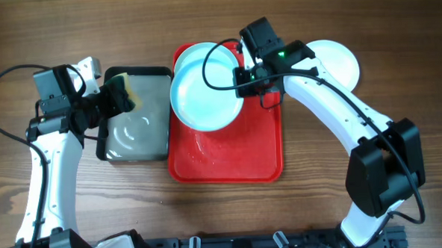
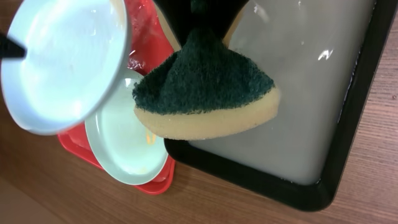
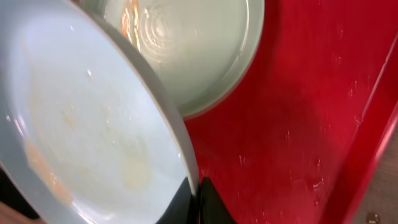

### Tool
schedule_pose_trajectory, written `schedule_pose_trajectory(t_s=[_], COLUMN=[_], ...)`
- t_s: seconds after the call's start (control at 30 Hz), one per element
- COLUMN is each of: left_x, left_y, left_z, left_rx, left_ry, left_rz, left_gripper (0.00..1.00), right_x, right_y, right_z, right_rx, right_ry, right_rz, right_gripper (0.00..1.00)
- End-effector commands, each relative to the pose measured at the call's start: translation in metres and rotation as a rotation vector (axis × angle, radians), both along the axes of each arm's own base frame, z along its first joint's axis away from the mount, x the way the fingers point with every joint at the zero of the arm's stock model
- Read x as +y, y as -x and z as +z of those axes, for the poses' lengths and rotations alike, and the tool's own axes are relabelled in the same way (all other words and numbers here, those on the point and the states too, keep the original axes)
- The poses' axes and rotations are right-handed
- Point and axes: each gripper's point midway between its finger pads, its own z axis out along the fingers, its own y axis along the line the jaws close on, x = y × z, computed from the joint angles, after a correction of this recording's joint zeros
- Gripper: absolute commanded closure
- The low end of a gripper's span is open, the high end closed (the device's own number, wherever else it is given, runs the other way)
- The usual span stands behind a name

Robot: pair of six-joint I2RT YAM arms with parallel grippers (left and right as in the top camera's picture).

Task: Clean dirty plates on tray and stack at the side

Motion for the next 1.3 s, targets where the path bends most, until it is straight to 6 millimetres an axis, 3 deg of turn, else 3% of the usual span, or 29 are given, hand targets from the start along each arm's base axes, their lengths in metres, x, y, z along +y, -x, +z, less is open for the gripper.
schedule_pose_trajectory(t_s=[0.0,0.17,0.33,0.5,0.77,0.87,0.9,1.07,1.27], left_x=[0.000,0.000,-0.001,-0.002,-0.002,-0.002,-0.002,-0.002,-0.002], left_y=[-0.003,-0.003,-0.001,0.005,0.006,0.006,0.006,0.006,0.006], left_z=[0.002,0.002,-0.001,-0.012,-0.013,-0.013,-0.013,-0.013,-0.013], left_rx=[-0.024,-0.024,-0.016,0.002,0.006,0.006,0.006,0.007,0.006], left_ry=[-0.012,-0.013,-0.010,-0.019,-0.017,-0.017,-0.017,-0.017,-0.017], left_rz=[-0.032,-0.032,-0.032,-0.051,-0.051,-0.051,-0.051,-0.051,-0.051], left_gripper=[0.96,0.96,0.96,0.96,0.96,0.96,0.96,0.96,0.96], right_x=[0.025,0.070,0.120,0.150,0.170,0.167,0.166,0.172,0.183], right_y=[-0.021,-0.045,-0.066,-0.076,-0.087,-0.092,-0.093,-0.078,-0.063], right_z=[0.029,0.030,0.005,0.000,0.080,0.115,0.137,0.193,0.206], right_rx=[-0.137,-0.261,-0.402,-0.595,-1.148,-1.292,-1.376,-1.607,-1.686], right_ry=[-0.080,-0.161,-0.174,-0.105,0.282,0.350,0.368,0.446,0.552], right_rz=[0.003,-0.011,-0.019,-0.009,0.198,0.162,0.141,0.141,0.209], right_gripper=[0.96,0.96,0.96,0.96,0.96,0.96,0.96,0.96,0.96])
